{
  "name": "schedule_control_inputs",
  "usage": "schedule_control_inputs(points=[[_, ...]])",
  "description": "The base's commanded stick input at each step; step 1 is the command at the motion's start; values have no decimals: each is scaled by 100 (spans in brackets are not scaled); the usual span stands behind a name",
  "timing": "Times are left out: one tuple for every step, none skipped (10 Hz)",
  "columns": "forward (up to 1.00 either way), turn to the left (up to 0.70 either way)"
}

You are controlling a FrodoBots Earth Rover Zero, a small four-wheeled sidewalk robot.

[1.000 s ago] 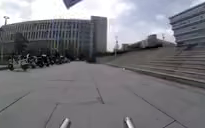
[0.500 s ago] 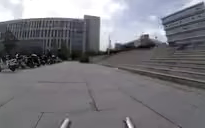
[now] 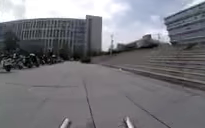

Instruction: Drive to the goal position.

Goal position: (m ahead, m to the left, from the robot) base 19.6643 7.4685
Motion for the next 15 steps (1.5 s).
schedule_control_inputs(points=[[100, -12], [100, 0], [100, 0], [100, 0], [100, 0], [100, 0], [100, 0], [100, 0], [100, -10], [100, -32], [100, -16], [100, -1], [100, -9], [100, -39], [100, -30]])
